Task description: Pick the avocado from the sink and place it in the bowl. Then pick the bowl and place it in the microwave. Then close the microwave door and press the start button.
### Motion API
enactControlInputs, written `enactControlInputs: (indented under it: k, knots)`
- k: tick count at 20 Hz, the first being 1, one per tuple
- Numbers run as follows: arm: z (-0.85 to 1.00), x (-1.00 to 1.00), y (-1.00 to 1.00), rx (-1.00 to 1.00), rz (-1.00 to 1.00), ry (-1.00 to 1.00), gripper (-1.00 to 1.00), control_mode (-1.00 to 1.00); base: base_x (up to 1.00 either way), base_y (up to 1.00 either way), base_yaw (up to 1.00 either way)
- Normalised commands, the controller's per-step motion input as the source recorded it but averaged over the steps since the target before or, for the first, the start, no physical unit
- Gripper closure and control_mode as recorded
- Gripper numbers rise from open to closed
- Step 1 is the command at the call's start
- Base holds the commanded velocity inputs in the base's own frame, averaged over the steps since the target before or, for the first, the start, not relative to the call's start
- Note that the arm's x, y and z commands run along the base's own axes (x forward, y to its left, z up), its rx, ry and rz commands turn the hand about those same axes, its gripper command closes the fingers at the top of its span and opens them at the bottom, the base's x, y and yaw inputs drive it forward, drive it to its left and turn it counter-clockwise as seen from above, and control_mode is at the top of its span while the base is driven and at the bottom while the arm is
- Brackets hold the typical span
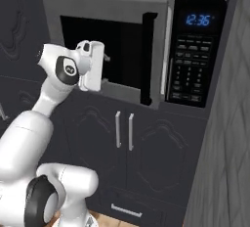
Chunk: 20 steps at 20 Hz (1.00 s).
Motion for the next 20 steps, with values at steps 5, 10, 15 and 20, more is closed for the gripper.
enactControlInputs:
  k: [5,10,15,20]
  knots:
    - [0.0,0.67,-0.69,0.0,0.01,-0.03,-1.0,-1.0,0.0,0.0,0.0]
    - [-0.03,0.31,-0.45,0.0,0.0,0.0,-1.0,-1.0,0.0,0.0,0.0]
    - [-0.04,-0.66,-0.13,0.03,-0.01,-0.02,-1.0,-1.0,0.0,0.0,0.0]
    - [0.31,-1.0,-0.24,0.19,0.0,-0.01,-1.0,-1.0,0.0,0.0,0.0]
